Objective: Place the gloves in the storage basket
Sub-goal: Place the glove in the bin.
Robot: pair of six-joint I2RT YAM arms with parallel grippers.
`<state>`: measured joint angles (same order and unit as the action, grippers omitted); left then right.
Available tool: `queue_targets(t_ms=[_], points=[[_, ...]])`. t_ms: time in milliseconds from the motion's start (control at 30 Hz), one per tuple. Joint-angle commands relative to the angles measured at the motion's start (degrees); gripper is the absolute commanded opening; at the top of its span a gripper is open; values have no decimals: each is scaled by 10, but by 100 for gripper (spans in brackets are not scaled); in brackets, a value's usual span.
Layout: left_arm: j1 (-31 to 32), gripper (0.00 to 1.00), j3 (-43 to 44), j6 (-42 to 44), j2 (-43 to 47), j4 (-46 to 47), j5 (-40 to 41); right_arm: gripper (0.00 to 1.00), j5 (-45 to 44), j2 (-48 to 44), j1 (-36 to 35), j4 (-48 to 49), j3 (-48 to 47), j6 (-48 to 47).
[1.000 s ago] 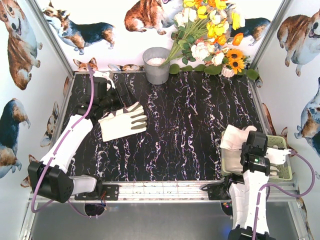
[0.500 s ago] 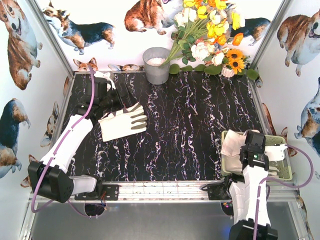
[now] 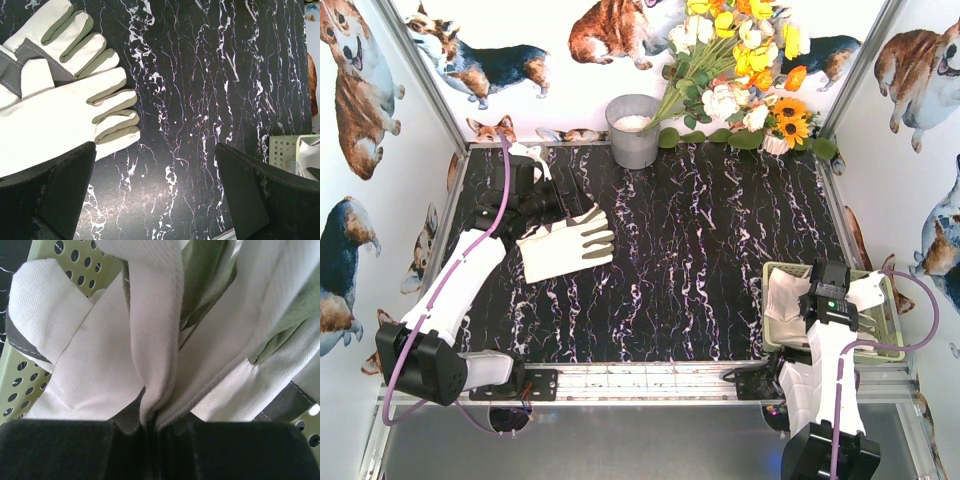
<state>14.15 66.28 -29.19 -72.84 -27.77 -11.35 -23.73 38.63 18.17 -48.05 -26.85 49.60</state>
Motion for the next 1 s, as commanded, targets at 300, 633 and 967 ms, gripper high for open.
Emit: queue_targets(t_ms=[300,633,967], points=[[-10,100,-2,10,15,2,14,0,-40,74,4,-71,-80,-19],[-10,100,-6,5,12,10,15,0,-43,118,4,-115,-122,-20],[-11,100,-2,14,6,6,14,0,-59,143,5,-160,-162,-8]])
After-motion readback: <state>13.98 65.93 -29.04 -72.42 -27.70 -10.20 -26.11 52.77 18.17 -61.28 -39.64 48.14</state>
